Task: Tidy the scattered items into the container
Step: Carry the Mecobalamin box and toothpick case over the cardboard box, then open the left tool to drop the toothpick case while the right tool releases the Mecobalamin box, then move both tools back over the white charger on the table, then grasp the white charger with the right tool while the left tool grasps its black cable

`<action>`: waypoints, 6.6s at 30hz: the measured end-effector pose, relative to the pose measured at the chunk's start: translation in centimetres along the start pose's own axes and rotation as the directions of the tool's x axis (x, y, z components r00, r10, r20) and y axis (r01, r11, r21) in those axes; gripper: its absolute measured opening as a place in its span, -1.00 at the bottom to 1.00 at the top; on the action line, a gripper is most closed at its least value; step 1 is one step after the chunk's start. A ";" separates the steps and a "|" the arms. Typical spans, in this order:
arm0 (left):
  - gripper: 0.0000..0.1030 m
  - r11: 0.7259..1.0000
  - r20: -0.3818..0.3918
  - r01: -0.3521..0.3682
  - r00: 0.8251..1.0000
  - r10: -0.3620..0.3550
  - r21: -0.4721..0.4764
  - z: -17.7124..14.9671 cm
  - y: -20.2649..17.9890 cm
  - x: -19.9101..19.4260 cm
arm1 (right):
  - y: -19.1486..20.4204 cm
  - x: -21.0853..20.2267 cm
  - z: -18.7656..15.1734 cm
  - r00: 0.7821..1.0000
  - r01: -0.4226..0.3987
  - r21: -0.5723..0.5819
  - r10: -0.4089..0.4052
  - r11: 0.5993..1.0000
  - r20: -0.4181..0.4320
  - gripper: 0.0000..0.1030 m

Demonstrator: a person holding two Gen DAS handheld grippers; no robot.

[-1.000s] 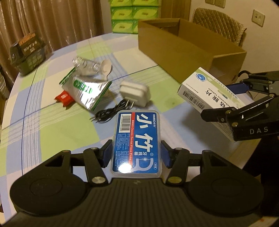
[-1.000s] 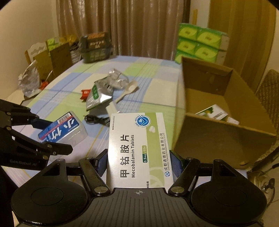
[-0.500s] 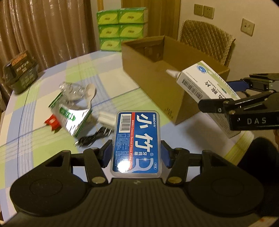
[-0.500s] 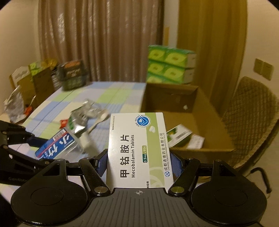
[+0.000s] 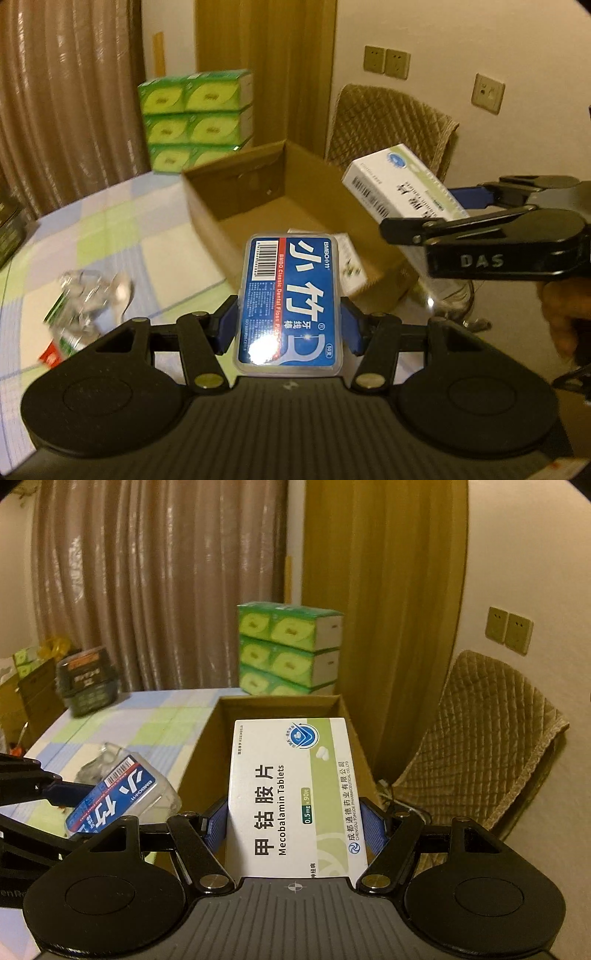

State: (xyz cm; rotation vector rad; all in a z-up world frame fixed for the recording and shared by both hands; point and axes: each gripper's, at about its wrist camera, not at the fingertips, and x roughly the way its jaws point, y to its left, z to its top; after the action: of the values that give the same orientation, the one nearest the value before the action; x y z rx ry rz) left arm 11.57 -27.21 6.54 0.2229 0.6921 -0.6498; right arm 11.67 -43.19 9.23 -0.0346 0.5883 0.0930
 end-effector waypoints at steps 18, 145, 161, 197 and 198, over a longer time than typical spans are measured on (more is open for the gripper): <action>0.00 0.999 0.003 0.031 1.000 -0.031 -0.009 4.4 0.1 7.2 | -2.9 5.6 1.3 0.998 0.026 0.045 -0.024 0.999 -0.053 0.33; 0.97 0.907 -0.144 -0.328 0.943 0.299 -0.265 -15.9 12.8 -9.1 | 15.6 -1.8 -7.6 0.953 -0.292 -0.163 0.273 0.943 -0.130 0.96; 0.97 0.954 -0.152 -0.256 0.961 0.233 -0.155 -17.2 15.7 -6.9 | 20.7 3.7 -7.6 0.944 -0.328 -0.364 0.288 0.872 -0.160 0.95; 0.60 0.993 -0.184 -0.100 0.977 0.109 0.056 -15.7 18.6 3.1 | 23.9 14.5 -7.4 0.922 -0.378 -0.497 0.266 0.781 -0.282 0.16; 0.60 0.993 -0.186 -0.098 0.977 0.108 0.060 -15.7 18.6 3.2 | 24.0 14.7 -7.4 0.920 -0.381 -0.500 0.267 0.778 -0.285 0.15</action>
State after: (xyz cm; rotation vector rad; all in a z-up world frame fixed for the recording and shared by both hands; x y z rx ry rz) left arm 16.84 -7.94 -7.75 0.3684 0.8419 -0.5514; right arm 17.39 -18.64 -5.19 -0.5110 0.7502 0.6080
